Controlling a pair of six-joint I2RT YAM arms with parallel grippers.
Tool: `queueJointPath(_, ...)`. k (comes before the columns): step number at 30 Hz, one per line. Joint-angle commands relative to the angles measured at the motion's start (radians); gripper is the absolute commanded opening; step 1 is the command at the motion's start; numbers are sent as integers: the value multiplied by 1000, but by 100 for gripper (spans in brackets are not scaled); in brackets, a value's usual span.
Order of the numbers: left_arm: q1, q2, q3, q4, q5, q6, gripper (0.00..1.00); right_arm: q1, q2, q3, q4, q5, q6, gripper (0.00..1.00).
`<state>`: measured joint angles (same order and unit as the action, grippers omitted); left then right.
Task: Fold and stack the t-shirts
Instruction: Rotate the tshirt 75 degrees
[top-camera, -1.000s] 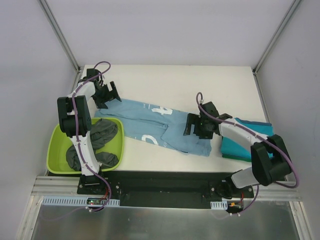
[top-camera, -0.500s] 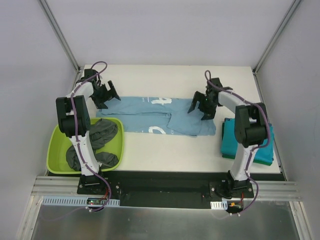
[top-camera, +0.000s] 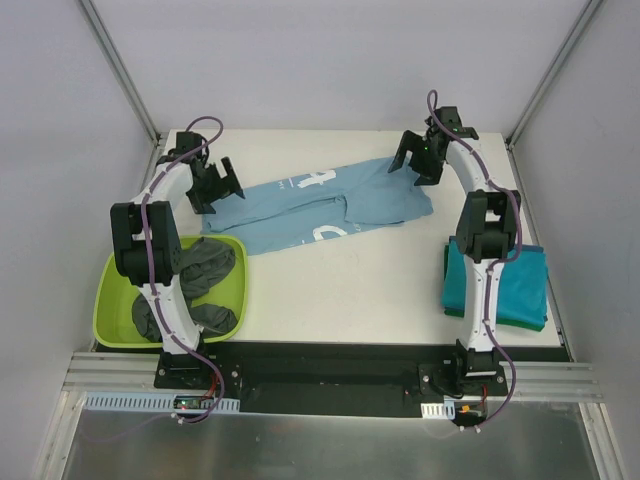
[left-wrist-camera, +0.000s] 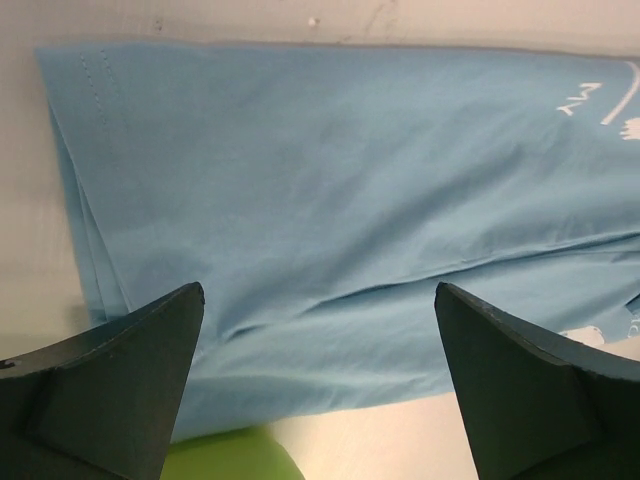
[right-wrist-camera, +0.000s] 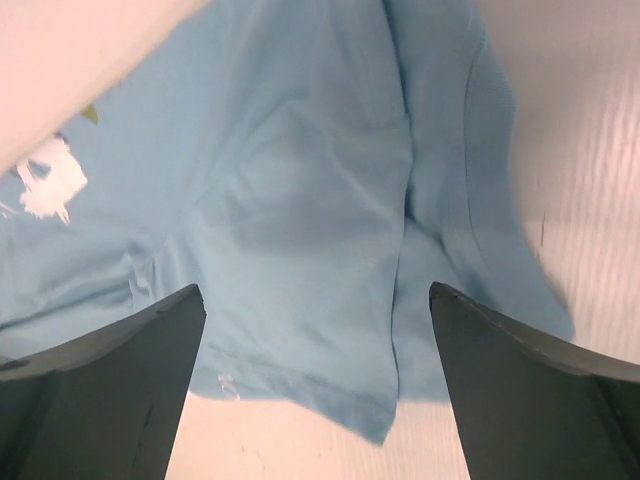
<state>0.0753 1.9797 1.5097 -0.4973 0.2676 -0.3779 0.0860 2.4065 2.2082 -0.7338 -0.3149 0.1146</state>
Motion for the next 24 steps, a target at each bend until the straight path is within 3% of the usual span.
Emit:
queueJointPath(1, -104, -133, 58, -58, -174, 31, 99, 56, -246, -137, -9, 91, -62, 96)
queueJointPath(3, -156, -150, 64, -66, -192, 39, 99, 98, -299, -220, -15, 97, -72, 96)
queueJointPath(7, -230, -147, 34, -72, -84, 39, 99, 205, -348, -362, 7, 45, -72, 96)
queueJointPath(10, -288, -150, 9, -75, -140, 37, 99, 268, -327, -386, 5, 10, -66, 96)
queueJointPath(12, -304, -137, -6, -76, -85, 40, 99, 287, -294, -393, 16, -4, -29, 96)
queueJointPath(24, -472, 7, -86, -61, 15, -6, 99, 190, -116, -338, 8, -79, 10, 96)
